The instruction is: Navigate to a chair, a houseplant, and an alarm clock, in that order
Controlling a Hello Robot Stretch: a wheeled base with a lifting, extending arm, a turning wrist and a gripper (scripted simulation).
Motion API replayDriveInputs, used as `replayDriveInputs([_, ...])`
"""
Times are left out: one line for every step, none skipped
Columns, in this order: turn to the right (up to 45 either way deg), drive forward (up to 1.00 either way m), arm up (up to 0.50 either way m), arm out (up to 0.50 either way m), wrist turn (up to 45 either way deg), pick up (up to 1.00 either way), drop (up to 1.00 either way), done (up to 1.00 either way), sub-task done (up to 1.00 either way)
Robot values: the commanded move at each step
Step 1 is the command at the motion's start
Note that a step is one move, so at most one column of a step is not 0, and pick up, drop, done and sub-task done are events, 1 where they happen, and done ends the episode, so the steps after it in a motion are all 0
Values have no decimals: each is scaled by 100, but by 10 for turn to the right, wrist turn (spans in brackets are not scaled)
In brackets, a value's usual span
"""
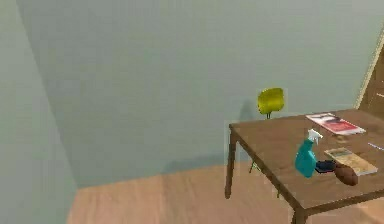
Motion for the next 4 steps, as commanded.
replayDriveInputs([0,85,0,0,0,0,0,0,0])
replayDriveInputs([450,0,0,0,0,0,0,0,0])
replayDriveInputs([0,0,0,0,0,0,0,0,100])
replayDriveInputs([-450,0,0,0,0,0,0,0,0])
